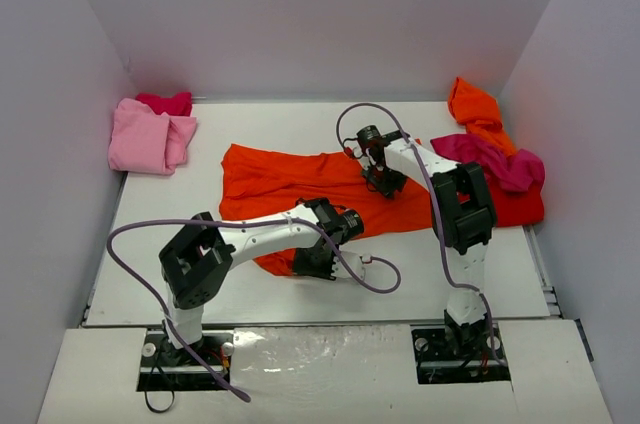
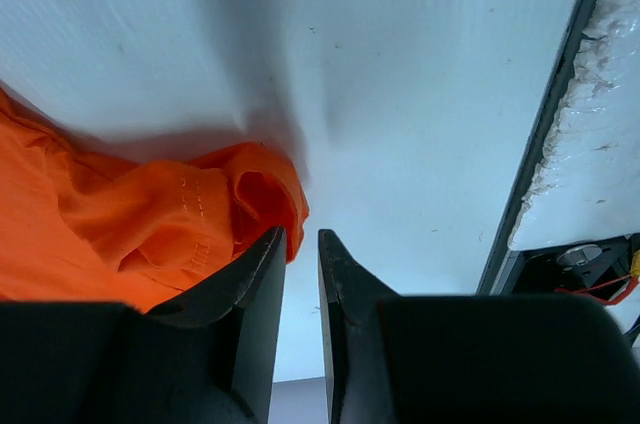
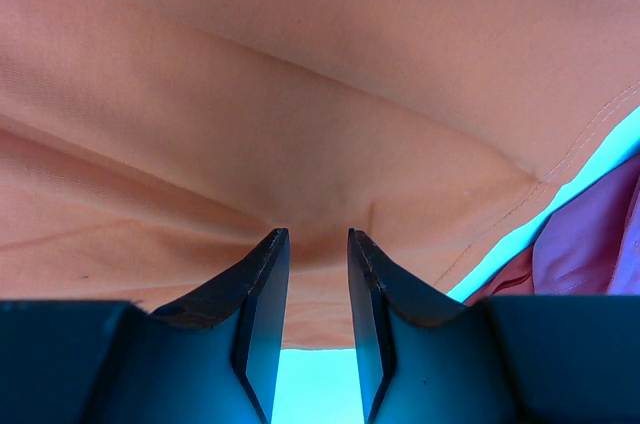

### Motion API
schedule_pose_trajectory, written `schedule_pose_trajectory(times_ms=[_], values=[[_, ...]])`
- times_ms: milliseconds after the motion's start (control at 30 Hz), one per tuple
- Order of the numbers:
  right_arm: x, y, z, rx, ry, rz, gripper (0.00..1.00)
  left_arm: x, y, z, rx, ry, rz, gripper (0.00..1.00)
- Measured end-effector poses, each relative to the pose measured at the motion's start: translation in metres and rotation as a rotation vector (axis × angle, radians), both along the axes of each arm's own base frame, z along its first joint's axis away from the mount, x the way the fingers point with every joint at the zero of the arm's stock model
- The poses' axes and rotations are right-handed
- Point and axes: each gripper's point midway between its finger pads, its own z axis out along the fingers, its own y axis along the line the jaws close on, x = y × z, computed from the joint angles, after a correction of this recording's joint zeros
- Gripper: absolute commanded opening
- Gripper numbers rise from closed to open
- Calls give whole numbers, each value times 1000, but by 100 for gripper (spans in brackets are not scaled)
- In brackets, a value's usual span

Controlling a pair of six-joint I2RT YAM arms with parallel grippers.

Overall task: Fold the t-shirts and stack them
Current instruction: Grap the side of the flattened tshirt closest away from the robot with both arms

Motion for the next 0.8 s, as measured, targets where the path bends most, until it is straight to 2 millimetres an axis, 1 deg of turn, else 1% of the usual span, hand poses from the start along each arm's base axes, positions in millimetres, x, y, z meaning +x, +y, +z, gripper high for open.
schedule_pose_trajectory(times_ms=[133,333,433,600,700,800], values=[[-1,1,0,-1,1,2,28,3,-2,-3,-11,-9,4,17],[-1,2,-1,-1,1,5,28,6,1,-7,1,-23,2,17],[-1,2,-1,-1,2,5,28,6,3,-12,19,-20,-1,16],[-2,1,-2,-2,4,6,28,6,6,-26,49,-9,-8,9],[-2,1,-2,-3,5,7,28,3,11,-32,66,2,-12,1],[-2,1,-5,-6,10,9,27,0,16,-36,84,15,-19,0]])
